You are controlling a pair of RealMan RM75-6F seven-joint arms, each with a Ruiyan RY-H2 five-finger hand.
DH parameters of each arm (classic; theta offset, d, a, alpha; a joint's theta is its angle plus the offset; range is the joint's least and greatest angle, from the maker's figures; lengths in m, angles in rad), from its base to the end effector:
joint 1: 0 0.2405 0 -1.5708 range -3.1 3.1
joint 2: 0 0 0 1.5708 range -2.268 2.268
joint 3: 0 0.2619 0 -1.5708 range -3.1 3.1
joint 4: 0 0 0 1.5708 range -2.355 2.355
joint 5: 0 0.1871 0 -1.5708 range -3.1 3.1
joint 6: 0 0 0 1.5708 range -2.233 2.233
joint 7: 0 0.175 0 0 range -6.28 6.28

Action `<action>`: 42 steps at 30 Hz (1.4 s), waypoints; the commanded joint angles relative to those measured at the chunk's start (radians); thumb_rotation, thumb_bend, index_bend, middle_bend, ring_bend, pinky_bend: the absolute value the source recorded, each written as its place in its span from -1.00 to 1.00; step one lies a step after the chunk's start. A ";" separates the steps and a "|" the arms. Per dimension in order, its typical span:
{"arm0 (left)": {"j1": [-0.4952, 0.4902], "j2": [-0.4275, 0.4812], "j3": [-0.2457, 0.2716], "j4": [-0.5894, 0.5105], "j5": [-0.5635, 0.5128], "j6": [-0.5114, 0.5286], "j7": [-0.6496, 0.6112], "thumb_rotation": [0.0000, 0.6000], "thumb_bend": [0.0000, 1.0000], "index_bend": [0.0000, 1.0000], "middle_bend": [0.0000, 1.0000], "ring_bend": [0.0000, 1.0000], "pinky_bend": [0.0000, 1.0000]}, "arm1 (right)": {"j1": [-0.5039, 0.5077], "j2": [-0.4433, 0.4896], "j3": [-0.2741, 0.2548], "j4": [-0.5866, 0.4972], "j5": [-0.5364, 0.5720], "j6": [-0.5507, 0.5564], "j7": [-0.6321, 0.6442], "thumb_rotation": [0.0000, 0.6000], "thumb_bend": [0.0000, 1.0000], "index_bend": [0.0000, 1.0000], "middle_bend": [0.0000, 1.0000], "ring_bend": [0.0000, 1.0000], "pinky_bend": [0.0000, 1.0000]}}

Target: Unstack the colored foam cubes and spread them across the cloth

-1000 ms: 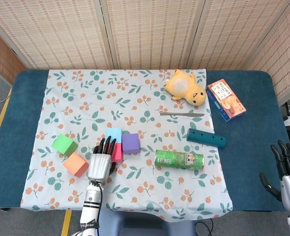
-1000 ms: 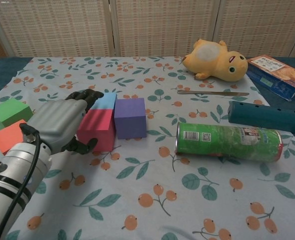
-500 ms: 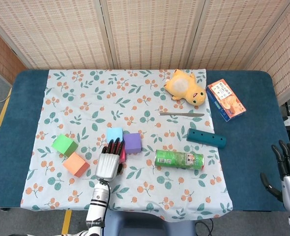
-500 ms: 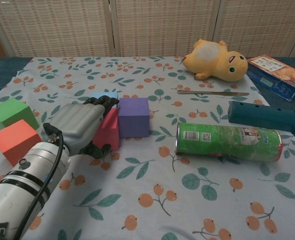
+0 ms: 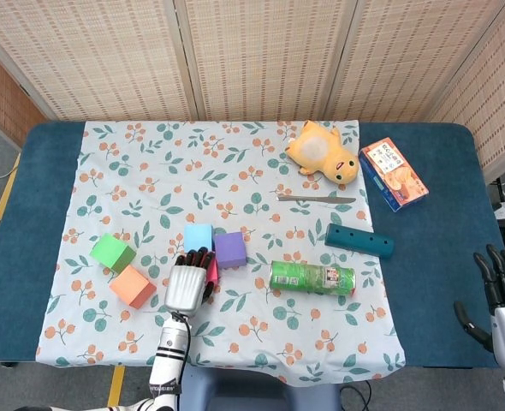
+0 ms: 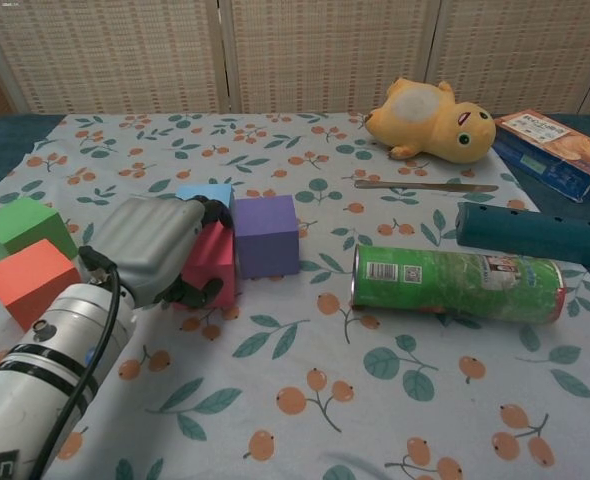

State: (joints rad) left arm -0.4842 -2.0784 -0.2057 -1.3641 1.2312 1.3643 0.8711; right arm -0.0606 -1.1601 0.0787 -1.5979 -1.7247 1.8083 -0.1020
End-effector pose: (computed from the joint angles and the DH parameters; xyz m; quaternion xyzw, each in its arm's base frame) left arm -0.1151 0.2868 -0.0840 -0.6718 -0.3335 -0.3687 0.5490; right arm -0.2755 -0.1626 0.2125 0.5635 -0.2587 0.4661 0.6311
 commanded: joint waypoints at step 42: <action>0.132 0.402 0.158 -0.372 0.228 0.151 -0.025 1.00 -0.28 0.18 -0.18 -0.20 -0.10 | 0.002 -0.008 0.002 0.002 0.009 -0.010 -0.013 1.00 -0.52 -1.00 -1.00 -1.00 -1.00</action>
State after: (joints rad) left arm -0.3595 -1.6908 -0.0567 -1.7238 1.4479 1.5095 0.8430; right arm -0.0583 -1.1678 0.0809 -1.5954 -1.7158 1.7985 -0.1146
